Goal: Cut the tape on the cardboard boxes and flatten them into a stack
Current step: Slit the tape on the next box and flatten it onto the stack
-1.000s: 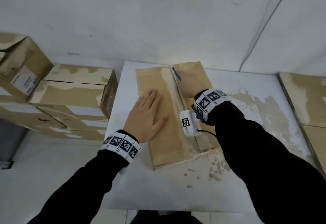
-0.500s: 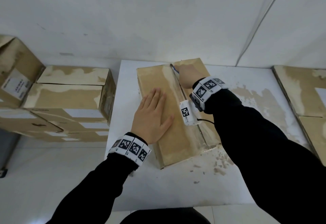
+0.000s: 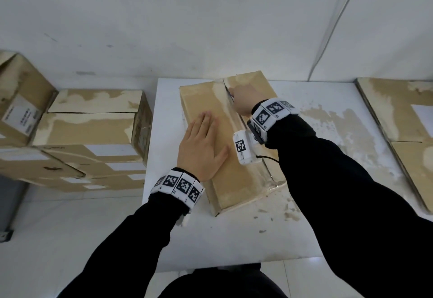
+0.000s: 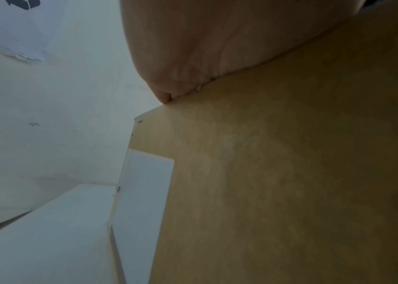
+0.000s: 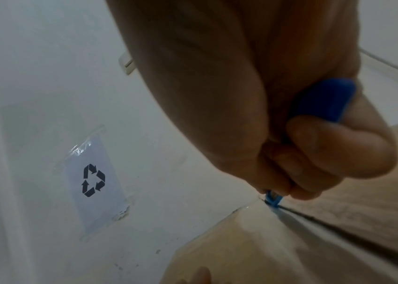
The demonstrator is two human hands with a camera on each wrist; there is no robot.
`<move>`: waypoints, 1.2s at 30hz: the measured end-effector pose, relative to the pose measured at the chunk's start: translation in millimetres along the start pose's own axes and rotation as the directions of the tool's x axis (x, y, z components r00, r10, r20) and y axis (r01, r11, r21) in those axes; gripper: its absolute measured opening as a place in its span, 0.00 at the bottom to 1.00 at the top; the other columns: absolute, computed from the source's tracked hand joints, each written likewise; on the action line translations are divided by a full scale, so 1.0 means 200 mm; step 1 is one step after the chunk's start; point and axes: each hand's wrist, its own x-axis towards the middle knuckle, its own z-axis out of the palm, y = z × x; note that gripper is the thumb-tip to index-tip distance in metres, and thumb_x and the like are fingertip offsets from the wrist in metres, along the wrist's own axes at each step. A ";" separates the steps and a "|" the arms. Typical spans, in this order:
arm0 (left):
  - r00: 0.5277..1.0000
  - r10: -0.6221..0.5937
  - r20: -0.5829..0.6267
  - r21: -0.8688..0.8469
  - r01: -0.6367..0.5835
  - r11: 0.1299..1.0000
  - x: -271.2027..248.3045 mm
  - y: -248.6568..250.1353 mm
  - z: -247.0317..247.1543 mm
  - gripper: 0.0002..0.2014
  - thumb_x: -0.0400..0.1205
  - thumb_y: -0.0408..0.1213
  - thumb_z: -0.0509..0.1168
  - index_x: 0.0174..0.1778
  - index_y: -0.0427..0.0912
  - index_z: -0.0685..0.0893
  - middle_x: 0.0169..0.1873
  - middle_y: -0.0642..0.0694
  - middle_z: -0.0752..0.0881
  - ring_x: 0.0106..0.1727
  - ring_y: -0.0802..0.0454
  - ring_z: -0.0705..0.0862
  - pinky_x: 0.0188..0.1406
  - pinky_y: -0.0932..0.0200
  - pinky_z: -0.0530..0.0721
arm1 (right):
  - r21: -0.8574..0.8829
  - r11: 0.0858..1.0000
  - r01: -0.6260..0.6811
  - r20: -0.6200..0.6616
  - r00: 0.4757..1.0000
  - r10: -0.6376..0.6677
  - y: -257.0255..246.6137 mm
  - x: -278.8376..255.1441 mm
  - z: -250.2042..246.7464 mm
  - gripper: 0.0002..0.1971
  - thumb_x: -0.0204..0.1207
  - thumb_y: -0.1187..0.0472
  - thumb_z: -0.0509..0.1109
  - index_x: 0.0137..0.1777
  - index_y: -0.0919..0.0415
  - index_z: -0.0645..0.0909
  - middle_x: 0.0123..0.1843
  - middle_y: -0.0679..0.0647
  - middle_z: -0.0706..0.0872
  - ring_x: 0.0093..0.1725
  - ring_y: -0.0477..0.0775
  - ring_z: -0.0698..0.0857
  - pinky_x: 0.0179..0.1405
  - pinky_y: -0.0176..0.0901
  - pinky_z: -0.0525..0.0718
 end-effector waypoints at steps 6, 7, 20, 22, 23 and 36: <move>1.000 -0.015 0.020 0.018 0.015 1.000 0.00 -0.01 0.00 0.45 0.74 0.65 0.31 0.84 0.42 0.51 0.84 0.44 0.48 0.85 0.51 0.42 0.81 0.57 0.35 | 0.060 0.998 -0.010 0.008 1.000 0.010 0.01 -0.10 0.03 0.22 0.80 0.75 0.50 0.73 0.68 0.71 0.64 0.65 0.80 0.59 0.63 0.80 0.45 0.41 0.73; 1.000 -0.015 0.023 0.020 0.015 1.000 0.00 -0.01 0.00 0.46 0.73 0.65 0.30 0.84 0.42 0.51 0.84 0.44 0.48 0.85 0.51 0.42 0.81 0.57 0.35 | 0.069 0.998 -0.013 0.016 1.000 0.012 0.01 -0.12 0.03 0.22 0.80 0.75 0.50 0.72 0.67 0.71 0.63 0.65 0.80 0.57 0.63 0.80 0.45 0.40 0.72; 0.999 -0.030 0.026 0.025 0.030 0.999 0.01 0.01 -0.01 0.42 0.75 0.62 0.38 0.84 0.42 0.53 0.84 0.44 0.48 0.84 0.51 0.43 0.80 0.57 0.37 | 0.220 0.974 -0.049 0.081 0.996 0.031 0.05 -0.39 0.15 0.26 0.81 0.74 0.48 0.79 0.62 0.64 0.67 0.64 0.77 0.63 0.62 0.77 0.48 0.42 0.71; 0.999 -0.035 0.033 0.032 0.034 0.999 0.01 0.01 -0.01 0.41 0.76 0.60 0.42 0.84 0.42 0.53 0.84 0.44 0.48 0.84 0.51 0.43 0.81 0.56 0.39 | 0.237 0.971 -0.044 0.079 0.997 0.026 0.06 -0.45 0.20 0.25 0.82 0.72 0.49 0.78 0.62 0.64 0.66 0.64 0.78 0.61 0.62 0.78 0.47 0.43 0.71; 0.999 -0.036 0.034 0.036 0.035 0.999 0.01 0.01 -0.01 0.41 0.76 0.61 0.42 0.84 0.42 0.53 0.84 0.44 0.49 0.84 0.50 0.44 0.81 0.55 0.39 | 0.261 0.964 -0.047 0.078 0.997 0.027 0.07 -0.49 0.22 0.25 0.82 0.72 0.50 0.78 0.62 0.63 0.65 0.64 0.79 0.58 0.61 0.78 0.46 0.43 0.71; 0.998 -0.013 0.060 0.076 0.009 0.997 0.02 0.02 -0.03 0.36 0.84 0.56 0.48 0.84 0.39 0.50 0.84 0.42 0.49 0.85 0.48 0.44 0.82 0.50 0.43 | 0.404 0.904 -0.136 0.141 0.986 0.085 0.16 -1.02 0.43 0.33 0.82 0.75 0.50 0.84 0.52 0.52 0.33 0.48 0.63 0.28 0.43 0.62 0.22 0.35 0.61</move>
